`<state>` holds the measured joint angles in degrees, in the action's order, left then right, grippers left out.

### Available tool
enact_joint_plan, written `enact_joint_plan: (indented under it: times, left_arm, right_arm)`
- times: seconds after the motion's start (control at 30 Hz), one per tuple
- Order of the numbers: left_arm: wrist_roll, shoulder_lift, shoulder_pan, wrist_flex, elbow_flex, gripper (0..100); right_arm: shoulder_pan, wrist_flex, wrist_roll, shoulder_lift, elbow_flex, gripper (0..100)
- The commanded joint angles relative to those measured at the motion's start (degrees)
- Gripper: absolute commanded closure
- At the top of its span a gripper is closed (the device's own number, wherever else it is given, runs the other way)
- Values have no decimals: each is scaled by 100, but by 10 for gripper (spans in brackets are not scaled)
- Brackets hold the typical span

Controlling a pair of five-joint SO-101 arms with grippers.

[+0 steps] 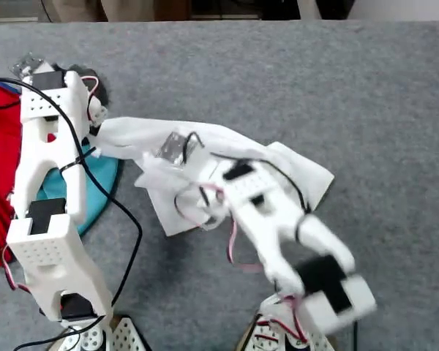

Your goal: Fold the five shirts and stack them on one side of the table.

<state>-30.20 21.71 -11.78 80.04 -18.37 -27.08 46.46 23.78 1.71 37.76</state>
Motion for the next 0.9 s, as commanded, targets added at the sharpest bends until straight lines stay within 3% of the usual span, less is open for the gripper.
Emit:
enact_joint_plan:
  times: [0.0, 0.47, 0.53, 0.73, 0.87]
  left_arm:
    - [44, -365, -97, -88, 70, 982]
    - [53, -840, 88, 141, 1442, 982]
    - [53, -1182, 229, -176, 1934, 982]
    - [53, -2149, 255, -2145, 3569, 982]
    - [18, -2448, 211, -3015, 4158, 982]
  right_arm:
    - [620, 651, 26, 462, -1007, 984]
    - [2941, 2593, 3851, 462, -1710, 996]
    - [3055, 2646, 4035, 347, -1675, 987]
    - [3090, 2286, 3754, -901, -1367, 755]
    - [2941, 2629, 3824, -1974, -954, 807]
